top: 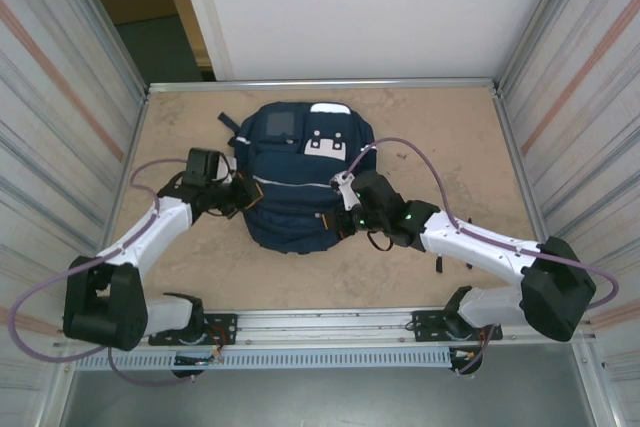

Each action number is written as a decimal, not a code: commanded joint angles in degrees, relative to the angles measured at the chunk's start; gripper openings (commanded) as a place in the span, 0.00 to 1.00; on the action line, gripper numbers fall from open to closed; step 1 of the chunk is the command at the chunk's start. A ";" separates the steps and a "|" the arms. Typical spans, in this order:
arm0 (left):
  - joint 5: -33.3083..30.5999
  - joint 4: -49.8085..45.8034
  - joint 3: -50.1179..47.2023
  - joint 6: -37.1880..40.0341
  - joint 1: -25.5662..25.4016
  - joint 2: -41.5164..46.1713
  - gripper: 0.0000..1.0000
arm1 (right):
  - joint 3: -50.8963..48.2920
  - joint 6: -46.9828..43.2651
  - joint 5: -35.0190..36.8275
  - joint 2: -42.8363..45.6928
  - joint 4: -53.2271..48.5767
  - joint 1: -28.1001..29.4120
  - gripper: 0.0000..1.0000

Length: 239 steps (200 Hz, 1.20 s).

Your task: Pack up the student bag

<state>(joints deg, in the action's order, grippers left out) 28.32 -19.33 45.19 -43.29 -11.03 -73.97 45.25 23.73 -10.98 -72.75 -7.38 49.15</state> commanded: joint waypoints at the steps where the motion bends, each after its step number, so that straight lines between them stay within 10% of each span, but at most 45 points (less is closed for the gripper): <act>1: -0.19 2.26 5.41 6.06 4.63 -5.43 0.00 | 4.95 0.72 -4.95 -0.21 -4.16 0.61 0.00; 36: 3.14 -3.63 14.64 6.06 7.74 -15.42 0.00 | 10.97 1.94 -6.88 -4.32 -0.83 3.76 0.00; 53: 1.83 -2.92 14.25 4.78 7.86 -13.97 0.30 | 14.13 1.38 -8.05 -7.41 0.18 4.87 0.00; 96: -1.27 -6.74 6.08 0.17 7.39 2.38 0.49 | 21.60 -0.58 -11.54 -13.78 -0.93 6.22 0.00; 164: -3.10 -3.69 -1.06 -11.65 -6.21 8.75 0.56 | 23.30 0.41 -15.08 -18.16 0.81 7.09 0.00; 182: -7.69 -3.05 -0.17 -13.01 -9.61 8.37 0.51 | 22.89 0.42 -15.16 -18.23 1.16 7.59 0.00; 225: -11.24 -4.40 0.21 -9.11 -8.69 7.31 0.00 | 19.21 0.16 -12.42 -15.61 0.01 7.63 0.00; 239: -12.14 -5.23 0.25 -6.75 -7.05 7.43 0.00 | 17.00 -0.97 -10.50 -13.78 -2.01 7.26 0.00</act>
<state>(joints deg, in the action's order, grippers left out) 17.89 -25.32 43.68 -54.35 -19.97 -66.15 64.71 24.75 -21.04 -91.11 -10.22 55.44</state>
